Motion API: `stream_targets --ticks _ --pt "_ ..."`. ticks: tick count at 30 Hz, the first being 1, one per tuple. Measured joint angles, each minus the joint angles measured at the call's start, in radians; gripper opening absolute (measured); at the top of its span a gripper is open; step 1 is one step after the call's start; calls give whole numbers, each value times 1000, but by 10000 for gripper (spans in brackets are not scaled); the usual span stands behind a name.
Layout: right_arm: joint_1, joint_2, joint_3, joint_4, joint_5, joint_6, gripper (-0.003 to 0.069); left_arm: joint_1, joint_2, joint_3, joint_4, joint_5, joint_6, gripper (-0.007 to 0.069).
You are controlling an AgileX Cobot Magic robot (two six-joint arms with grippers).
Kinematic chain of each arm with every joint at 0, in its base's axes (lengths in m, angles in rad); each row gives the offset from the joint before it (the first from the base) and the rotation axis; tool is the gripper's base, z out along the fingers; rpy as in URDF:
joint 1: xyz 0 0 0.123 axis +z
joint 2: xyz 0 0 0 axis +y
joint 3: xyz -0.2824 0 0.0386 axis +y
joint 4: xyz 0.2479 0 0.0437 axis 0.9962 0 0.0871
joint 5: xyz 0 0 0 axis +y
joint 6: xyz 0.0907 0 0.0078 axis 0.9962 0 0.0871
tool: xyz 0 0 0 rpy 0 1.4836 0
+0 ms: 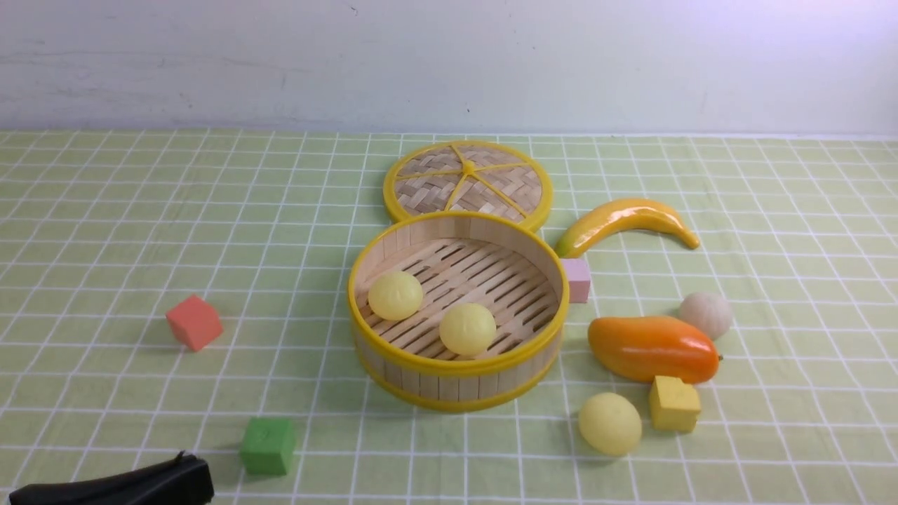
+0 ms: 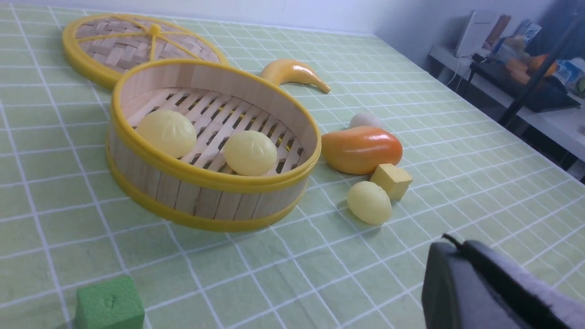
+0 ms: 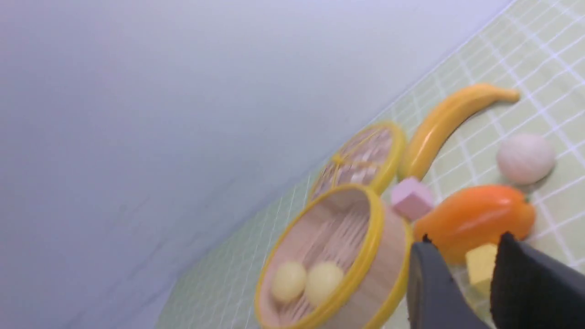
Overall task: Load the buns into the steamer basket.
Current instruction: Use the right arm to grab a steamed stuffed bun
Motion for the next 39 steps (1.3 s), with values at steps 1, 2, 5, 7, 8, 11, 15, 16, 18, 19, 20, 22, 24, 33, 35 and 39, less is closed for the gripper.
stream_targets --ticks 1,2,5,7,8,11,15,16,18,19,20,22,24,33,35,39 --pt "0 65 -72 -29 76 -17 171 0 0 0 0 -1 0 -13" --pt "0 155 -148 -69 176 -35 155 0 0 0 0 -3 0 -13" --pt "0 430 -352 -205 432 -74 113 0 0 0 0 -4 0 -13" --pt "0 650 -479 -305 564 -93 82 0 0 0 0 -4 0 -13" --pt "0 732 -534 -354 603 -97 68 0 0 0 0 -4 0 -13" --pt "8 908 -613 -436 632 -98 48 0 0 0 0 -4 0 -13" --pt "99 1118 -702 -509 615 -70 36 0 0 0 0 -4 0 -13" --pt "144 1165 -726 -530 600 -57 36 0 0 0 0 -4 0 -13" --pt "210 1247 -764 -565 565 -27 38 0 0 0 0 -4 1 -13" --pt "249 1283 -792 -592 548 -2 43 0 0 0 0 -4 1 -13" --pt "277 1315 -811 -610 530 16 52 0 0 0 -1 -4 1 -13" --pt "325 1367 -855 -657 489 63 83 0 0 0 -2 -4 1 -13" --pt "353 1402 -890 -702 464 105 120 0 0 0 -1 -4 1 -13" --pt "380 1565 -975 -789 423 200 318 0 0 0 16 -4 2 -13" --pt "380 1599 -975 -793 406 203 327 0 0 0 16 -4 2 -13" --pt "380 1635 -975 -792 352 206 318 0 0 0 16 -4 2 -13"
